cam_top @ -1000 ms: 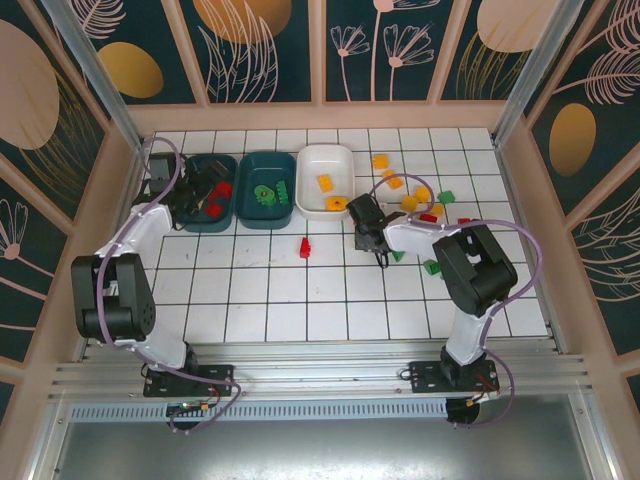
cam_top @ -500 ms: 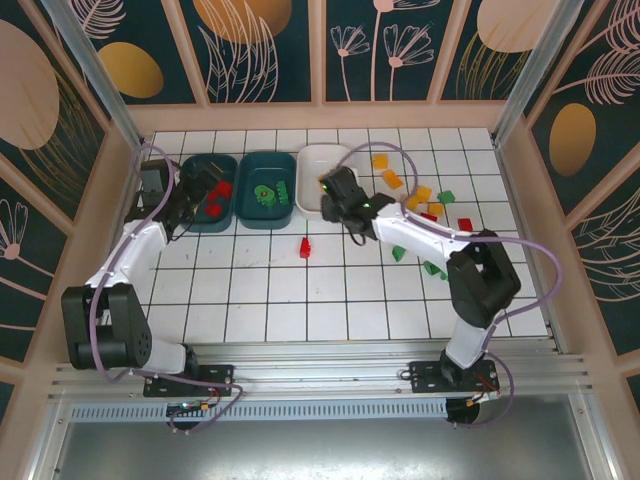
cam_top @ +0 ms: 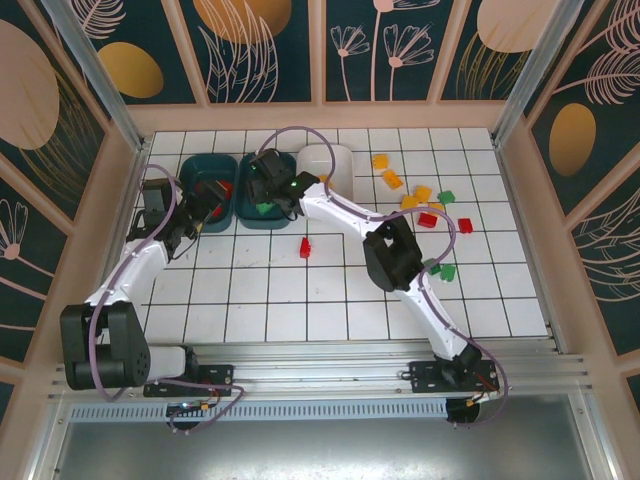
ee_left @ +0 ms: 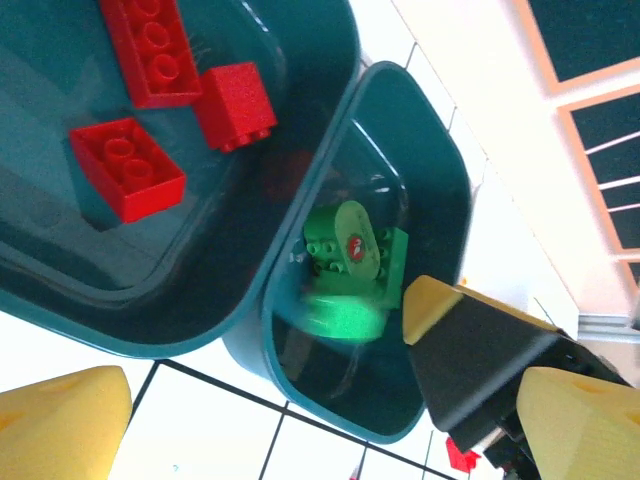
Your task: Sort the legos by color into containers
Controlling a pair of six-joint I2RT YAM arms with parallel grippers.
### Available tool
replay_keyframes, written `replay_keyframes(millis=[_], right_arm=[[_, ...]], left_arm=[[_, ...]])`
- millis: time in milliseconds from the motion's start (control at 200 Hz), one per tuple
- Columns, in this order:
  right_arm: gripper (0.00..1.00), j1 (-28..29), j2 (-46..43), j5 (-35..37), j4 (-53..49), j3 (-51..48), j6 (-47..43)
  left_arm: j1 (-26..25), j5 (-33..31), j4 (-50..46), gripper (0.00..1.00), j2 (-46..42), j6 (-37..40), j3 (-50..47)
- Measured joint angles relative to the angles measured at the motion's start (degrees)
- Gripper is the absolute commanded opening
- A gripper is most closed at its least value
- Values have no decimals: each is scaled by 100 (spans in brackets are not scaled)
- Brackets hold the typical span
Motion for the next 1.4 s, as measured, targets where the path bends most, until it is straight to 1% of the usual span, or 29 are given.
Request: replay_keyframes(millis=[110,180,245,305,430,520,626,701,796,846,1001,1131,1211,1306,1331,1376,1401], right_arm=[[69,0,-122,138,-74,-85,2],[69,-24,-426,229,-70,-479,4],[69,-68,-868,317,-24,-1027,11],[68,-153,-1388,393,103,-1659,31],[68,-520,-2765,479,627,-3357,105],[68,-870,-3729,533,992,-4601,254],[68,-1366,-4719,540,1307,-5967,487],[69,-1781,-5272,461,1349,-6749,638],[70,-2284,-5761,435,1307,-7368,793],[70,-2564,-5971,393,1290,-7604,855],[70,-3283,-6398,190,1311,-8048,1084],[70,-3451,-6413,33,1333,-8159,1132],[70,-3464,-6411,-20,1357,-8159,1130],[69,-3528,-6358,-28,1412,-8155,1128],[69,-3558,-6317,-28,1440,-8148,1128],[69,-3617,-6218,-37,1497,-8133,1134],[69,-3646,-6155,-39,1528,-8126,1143]], left_arm=[[-2,92,17,98,-103,109,-72],[-55,57,-74,98,-179,240,-111],[-258,-127,-190,98,-227,396,-105],[-710,-402,-321,96,-238,542,-63],[-2146,-813,-455,89,-42,782,140],[-3062,-1075,-479,87,393,979,354],[-3792,-1495,-721,86,1187,1279,796],[-4103,-1759,-859,85,1788,1464,1158],[-4236,-2017,-986,84,2310,1626,1429],[-4240,-2135,-1095,82,2535,1707,1589],[-4234,-2376,-1239,67,3178,1963,2111],[-4234,-2441,-1303,54,3440,2092,2286],[-4234,-2441,-1388,43,3458,2197,2273],[-4234,-2455,-1381,22,3414,2240,2181],[-4234,-2457,-1370,18,3410,2225,2146],[-4234,-2424,-1325,11,3370,2291,2120],[-4234,-2426,-1303,9,3344,2249,2094]])
